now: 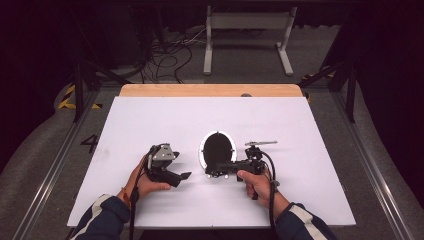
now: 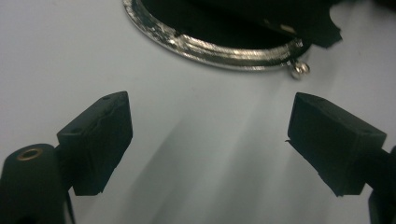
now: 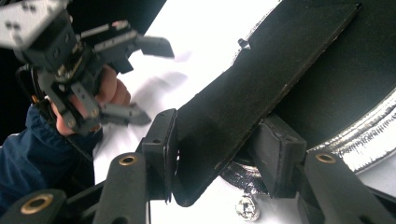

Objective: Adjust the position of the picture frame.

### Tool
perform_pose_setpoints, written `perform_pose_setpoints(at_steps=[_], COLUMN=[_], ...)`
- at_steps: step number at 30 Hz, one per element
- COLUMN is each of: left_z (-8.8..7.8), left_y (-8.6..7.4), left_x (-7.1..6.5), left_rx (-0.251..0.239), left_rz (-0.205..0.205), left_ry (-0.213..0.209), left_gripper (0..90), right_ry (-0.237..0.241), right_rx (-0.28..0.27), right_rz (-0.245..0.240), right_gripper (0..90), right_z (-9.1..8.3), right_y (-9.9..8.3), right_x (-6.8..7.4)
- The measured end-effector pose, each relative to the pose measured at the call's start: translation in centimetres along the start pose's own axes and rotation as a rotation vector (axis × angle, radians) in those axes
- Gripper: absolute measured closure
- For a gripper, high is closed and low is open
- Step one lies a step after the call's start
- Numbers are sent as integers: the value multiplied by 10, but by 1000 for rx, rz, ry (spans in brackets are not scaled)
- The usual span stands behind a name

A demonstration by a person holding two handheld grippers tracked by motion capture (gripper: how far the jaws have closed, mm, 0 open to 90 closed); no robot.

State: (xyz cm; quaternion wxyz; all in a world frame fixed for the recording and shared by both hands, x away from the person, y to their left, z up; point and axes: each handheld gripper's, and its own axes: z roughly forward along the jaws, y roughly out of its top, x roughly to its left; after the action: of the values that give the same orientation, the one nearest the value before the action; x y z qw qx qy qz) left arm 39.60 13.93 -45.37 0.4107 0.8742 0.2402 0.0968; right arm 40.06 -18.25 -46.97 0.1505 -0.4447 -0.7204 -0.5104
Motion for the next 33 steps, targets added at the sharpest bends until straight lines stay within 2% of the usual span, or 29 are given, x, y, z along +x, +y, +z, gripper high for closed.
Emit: perform_pose_setpoints(at_steps=[2,3,5,10,11,15,17,20,21,24,28,30,31,32,33], left_z=[2,4,8,21,24,32,34,36,37,41,44,44,45,45,45], left_y=[2,5,9,18,19,22,24,27,28,28,28,30,31,32,33], left_x=[3,6,9,16,16,19,23,26,25,25,28,29,29,31,31], left_rx=[0,-3,-13,-16,-26,-12,-27,-36,-42,-35,-38,-45,-57,-60,-64], left_rz=[-3,-17,-18,-48,-58,-63,-89,-90,-104,-109,-115,-133,-155,-137,-145], left_ry=[0,-1,14,-16,-18,-21,-18,-8,-7,-14,-45,-69,-86,-91,-108], left_gripper=[147,147,148,151,153,159,159,168,174,183,202,209,215,222,231], right_ry=[-1,1,3,9,10,12,12,15,15,15,14,18,20,14,16], right_rx=[0,0,1,15,16,23,27,27,26,31,31,29,32,33,34], right_rz=[-3,-10,-12,-40,-44,-55,-59,-79,-86,-122,-172,-203,-209,-226,-234], right_gripper=[534,537,539,564,569,576,577,578,578,578,577,578,578,578,579], right_z=[0,0,0,-1,-1,-1,-2,-2,-2,-3,-4,-4,-4,-5,-5], right_y=[0,0,0,0,0,0,0,0,0,0,-1,-1,-1,-1,-1], right_x=[0,0,0,-1,0,0,0,-1,-1,1,3,3,4,5,5])
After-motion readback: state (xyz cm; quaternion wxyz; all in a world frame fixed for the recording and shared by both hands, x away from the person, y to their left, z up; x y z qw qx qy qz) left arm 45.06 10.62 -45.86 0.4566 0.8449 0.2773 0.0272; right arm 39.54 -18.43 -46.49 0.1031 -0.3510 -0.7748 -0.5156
